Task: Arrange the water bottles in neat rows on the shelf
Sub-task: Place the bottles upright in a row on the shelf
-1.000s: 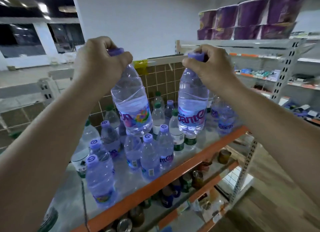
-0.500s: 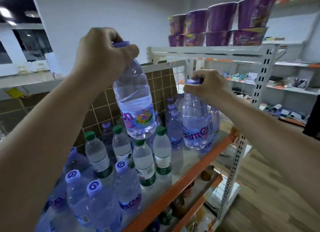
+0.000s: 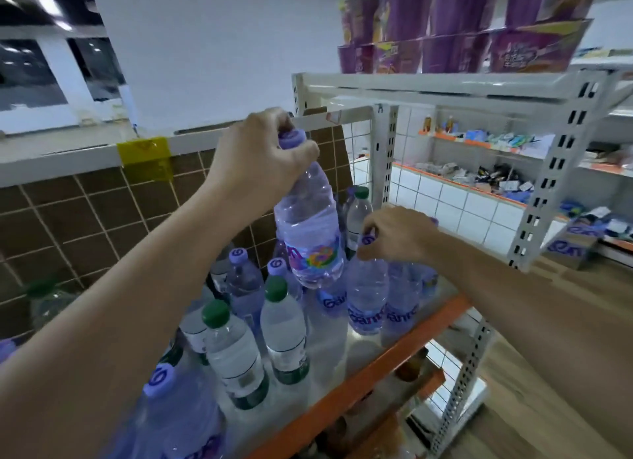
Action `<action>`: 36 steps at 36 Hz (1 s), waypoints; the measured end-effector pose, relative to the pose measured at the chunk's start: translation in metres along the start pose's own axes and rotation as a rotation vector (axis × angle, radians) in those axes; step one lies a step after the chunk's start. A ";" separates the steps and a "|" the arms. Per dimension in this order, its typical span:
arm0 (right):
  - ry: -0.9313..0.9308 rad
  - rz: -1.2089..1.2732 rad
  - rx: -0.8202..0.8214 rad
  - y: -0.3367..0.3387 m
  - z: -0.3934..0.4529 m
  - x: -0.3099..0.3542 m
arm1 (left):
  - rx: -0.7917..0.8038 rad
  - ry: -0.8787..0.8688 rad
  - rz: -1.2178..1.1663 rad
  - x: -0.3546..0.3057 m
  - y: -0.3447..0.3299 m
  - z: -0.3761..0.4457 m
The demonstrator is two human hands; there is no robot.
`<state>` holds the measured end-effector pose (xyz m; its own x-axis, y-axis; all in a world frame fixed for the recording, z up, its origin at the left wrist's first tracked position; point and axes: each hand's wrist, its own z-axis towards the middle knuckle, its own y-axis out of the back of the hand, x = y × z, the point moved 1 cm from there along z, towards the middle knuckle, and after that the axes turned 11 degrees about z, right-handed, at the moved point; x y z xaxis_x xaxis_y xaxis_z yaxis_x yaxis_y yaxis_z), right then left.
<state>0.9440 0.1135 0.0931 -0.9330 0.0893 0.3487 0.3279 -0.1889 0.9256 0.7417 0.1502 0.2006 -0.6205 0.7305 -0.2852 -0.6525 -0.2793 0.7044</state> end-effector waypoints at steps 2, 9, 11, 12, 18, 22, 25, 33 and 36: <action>0.025 0.020 0.066 -0.001 0.009 -0.009 | 0.018 -0.019 0.010 -0.004 -0.013 -0.002; 0.124 0.025 0.223 -0.020 0.040 -0.037 | 0.269 0.014 0.225 -0.015 -0.054 -0.009; 0.130 0.015 0.264 -0.027 0.047 -0.042 | 0.360 0.030 0.331 -0.017 -0.066 -0.013; 0.138 0.017 0.272 -0.029 0.049 -0.044 | 0.402 0.039 0.380 -0.017 -0.071 -0.015; 0.174 0.085 0.281 -0.033 0.060 -0.054 | 0.599 -0.013 0.568 -0.019 -0.104 -0.028; 0.154 0.088 0.405 -0.028 0.066 -0.054 | 0.710 -0.058 0.645 -0.019 -0.122 -0.034; 0.127 0.212 0.495 -0.022 0.071 -0.056 | 0.780 -0.059 0.672 -0.018 -0.136 -0.038; 0.062 0.230 0.039 0.006 0.107 -0.080 | 0.853 -0.084 0.747 -0.014 -0.160 -0.046; 0.011 0.194 -0.068 0.009 0.116 -0.088 | 0.858 -0.059 0.703 -0.010 -0.161 -0.048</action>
<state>1.0462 0.2178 0.0878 -0.8551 0.0348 0.5174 0.4909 -0.2669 0.8293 0.8323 0.1577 0.0590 -0.6975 0.6136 0.3701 0.3688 -0.1354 0.9196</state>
